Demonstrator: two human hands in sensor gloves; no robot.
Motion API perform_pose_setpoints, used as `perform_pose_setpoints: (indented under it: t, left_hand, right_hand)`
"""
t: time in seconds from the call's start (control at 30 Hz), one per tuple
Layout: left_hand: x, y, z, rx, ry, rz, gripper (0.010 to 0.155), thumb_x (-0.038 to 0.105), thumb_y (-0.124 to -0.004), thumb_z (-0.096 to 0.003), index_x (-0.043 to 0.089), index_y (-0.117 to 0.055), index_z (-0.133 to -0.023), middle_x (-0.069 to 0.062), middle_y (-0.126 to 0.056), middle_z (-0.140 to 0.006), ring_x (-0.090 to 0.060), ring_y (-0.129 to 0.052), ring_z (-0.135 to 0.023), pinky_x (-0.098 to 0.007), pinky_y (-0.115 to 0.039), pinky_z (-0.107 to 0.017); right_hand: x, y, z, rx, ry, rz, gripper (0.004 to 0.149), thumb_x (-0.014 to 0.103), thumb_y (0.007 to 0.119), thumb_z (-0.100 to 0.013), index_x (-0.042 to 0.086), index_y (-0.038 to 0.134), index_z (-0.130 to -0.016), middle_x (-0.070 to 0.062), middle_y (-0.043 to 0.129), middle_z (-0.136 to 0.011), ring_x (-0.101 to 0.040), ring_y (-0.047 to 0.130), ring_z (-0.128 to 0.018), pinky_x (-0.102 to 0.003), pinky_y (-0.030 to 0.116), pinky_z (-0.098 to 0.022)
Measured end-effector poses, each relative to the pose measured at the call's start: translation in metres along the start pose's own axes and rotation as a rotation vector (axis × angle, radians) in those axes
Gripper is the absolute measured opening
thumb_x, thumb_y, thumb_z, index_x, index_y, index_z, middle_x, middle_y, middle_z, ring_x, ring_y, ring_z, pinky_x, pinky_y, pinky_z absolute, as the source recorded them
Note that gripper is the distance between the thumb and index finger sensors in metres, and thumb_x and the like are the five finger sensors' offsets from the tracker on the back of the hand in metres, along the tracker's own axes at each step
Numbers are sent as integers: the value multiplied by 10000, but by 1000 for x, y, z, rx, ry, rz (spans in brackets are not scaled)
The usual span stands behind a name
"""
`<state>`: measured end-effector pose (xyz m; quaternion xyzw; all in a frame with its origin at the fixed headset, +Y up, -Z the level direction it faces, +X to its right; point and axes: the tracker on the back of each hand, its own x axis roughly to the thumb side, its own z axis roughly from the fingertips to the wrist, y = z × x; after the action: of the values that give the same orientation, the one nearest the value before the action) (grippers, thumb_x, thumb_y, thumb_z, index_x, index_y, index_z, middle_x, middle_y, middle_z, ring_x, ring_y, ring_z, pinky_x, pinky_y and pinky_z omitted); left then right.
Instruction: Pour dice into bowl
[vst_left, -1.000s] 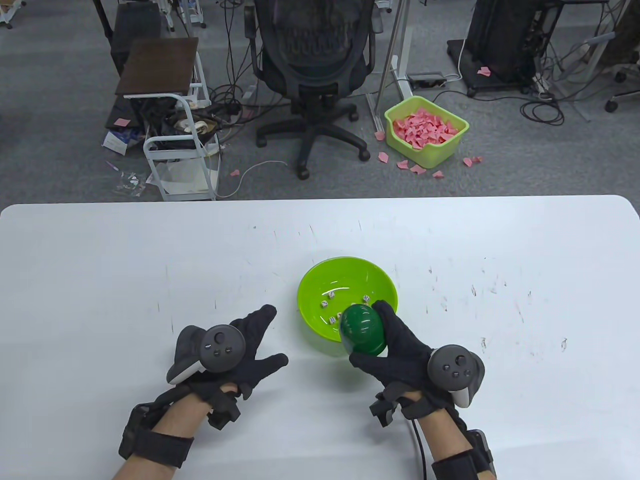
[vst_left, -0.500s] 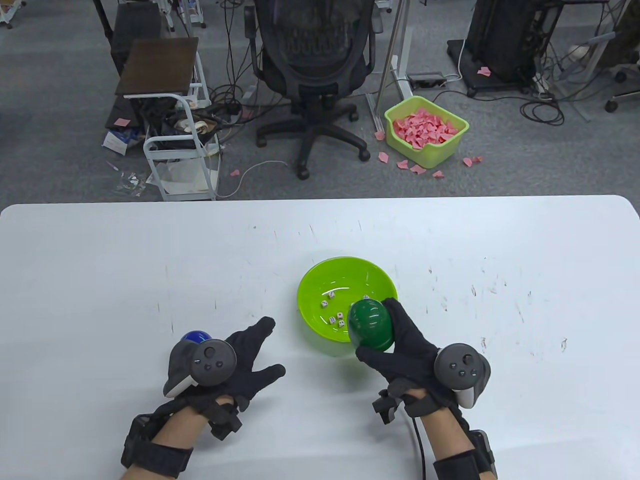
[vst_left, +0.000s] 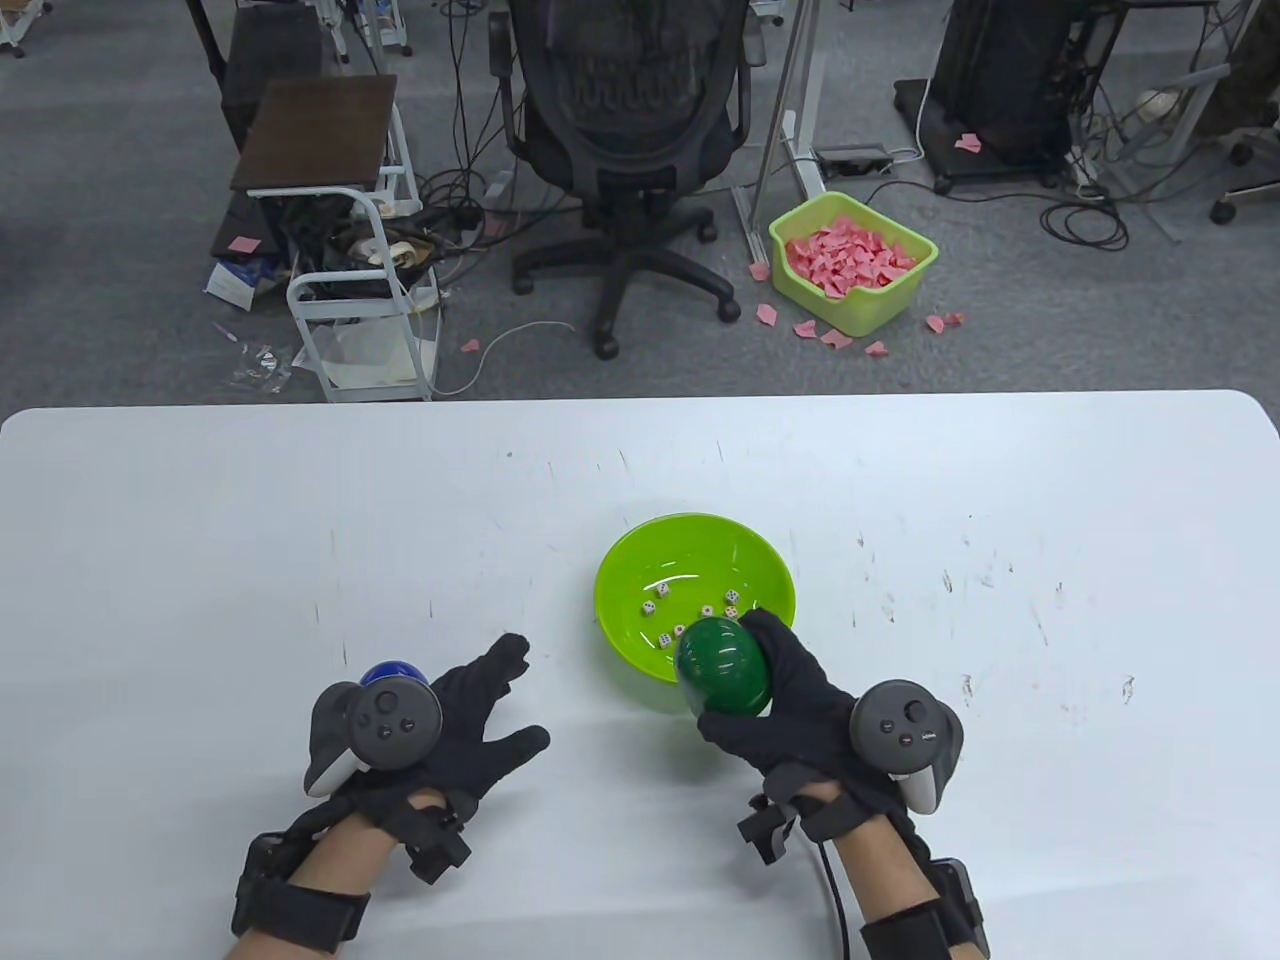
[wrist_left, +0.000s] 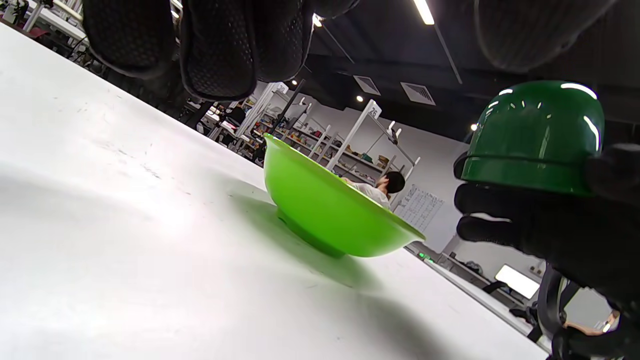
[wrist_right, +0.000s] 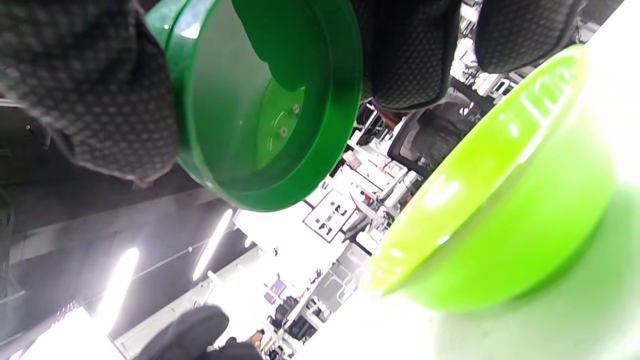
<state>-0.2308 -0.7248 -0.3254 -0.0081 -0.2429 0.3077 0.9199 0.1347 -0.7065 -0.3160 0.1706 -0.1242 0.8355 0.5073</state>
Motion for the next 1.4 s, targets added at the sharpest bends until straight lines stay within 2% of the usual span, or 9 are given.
perform_pose_setpoints:
  t: [0.33,0.53,0.83,1.17,1.4]
  left_hand:
    - [-2,7,1,31,-2,94,901,683,-730,-436,225,-361,-1117,-146,-659,-1097,-395,-796,-934,-591,-711,-679]
    - [-7,10,1,47,11,156,899,682,-728,-440,221,-359,-1118,-148,-660,-1096,-397,-796,-934,-590,-711,-679]
    - [-6,10,1,45,10,157,900,683,-728,-438,222,-358,-1117,-145,-663,-1094,-396,-796,-933,-590,-712,-678]
    - [-6,11,2,44,15,171,902,684,-728,-438,219,-359,-1118,-149,-661,-1095,-397,-797,-932,-589,-712,-678]
    - [-7,12,2,44,19,181,902,686,-726,-438,220,-358,-1117,-147,-664,-1093,-396,-797,-932,-588,-713,-678]
  right_hand:
    - [14,46,-3,220,-27,80,1010,500,1009,-317,-4,508,-1034,-251,715,-1038,-514,790,-788,-736,638,-594]
    - [16,73,3,355,4,137,1006,503,1005,-319,-4,510,-1033,-250,715,-1037,-508,794,-787,-729,645,-594]
    - [13,103,1,426,50,232,1006,501,1002,-319,-3,504,-1034,-247,712,-1039,-499,799,-785,-718,656,-594]
    - [15,132,0,473,38,325,1000,497,992,-328,4,489,-1038,-239,701,-1048,-491,787,-797,-707,655,-602]
    - [17,139,1,480,15,403,1001,504,983,-321,4,491,-1034,-233,709,-1047,-486,791,-794,-712,644,-602]
